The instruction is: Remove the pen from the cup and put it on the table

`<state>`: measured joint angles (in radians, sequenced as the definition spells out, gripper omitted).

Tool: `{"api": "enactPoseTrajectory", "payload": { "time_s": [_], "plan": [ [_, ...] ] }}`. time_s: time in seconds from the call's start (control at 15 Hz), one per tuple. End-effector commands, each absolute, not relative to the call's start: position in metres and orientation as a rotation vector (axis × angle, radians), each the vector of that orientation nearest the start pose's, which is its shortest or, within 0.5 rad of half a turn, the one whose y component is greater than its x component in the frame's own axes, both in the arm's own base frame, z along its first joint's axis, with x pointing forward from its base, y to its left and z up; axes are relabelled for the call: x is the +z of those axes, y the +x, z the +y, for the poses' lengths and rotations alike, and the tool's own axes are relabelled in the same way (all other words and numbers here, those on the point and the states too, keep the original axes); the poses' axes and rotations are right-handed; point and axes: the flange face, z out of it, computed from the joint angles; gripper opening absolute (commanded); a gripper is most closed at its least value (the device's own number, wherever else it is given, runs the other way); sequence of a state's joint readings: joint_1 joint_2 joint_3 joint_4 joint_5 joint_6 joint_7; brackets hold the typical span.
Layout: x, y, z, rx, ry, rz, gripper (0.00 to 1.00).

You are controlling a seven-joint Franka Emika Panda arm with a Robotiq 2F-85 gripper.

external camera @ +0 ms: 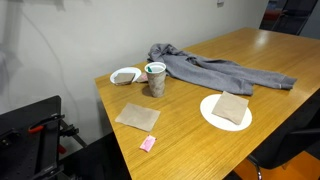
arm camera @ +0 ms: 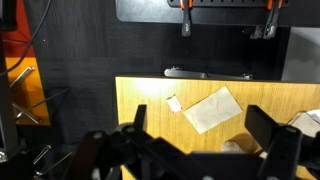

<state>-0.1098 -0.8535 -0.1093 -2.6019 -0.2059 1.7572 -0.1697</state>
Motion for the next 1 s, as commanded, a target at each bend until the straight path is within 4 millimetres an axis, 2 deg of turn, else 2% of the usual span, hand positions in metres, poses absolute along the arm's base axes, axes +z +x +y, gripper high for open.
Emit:
{"api": "enactPoseTrajectory", "payload": {
  "time_s": [0.0,0.33,0.93],
  "plan": [
    [0.509,0.288,-0.086,0.024,-3.261,-0.041,1.00],
    [0.509,0.288,-0.086,0.024,-3.261,-0.041,1.00],
    [0.535,0.324,-0.071,-0.111,-3.247,-0.045,1.00]
  ]
}}
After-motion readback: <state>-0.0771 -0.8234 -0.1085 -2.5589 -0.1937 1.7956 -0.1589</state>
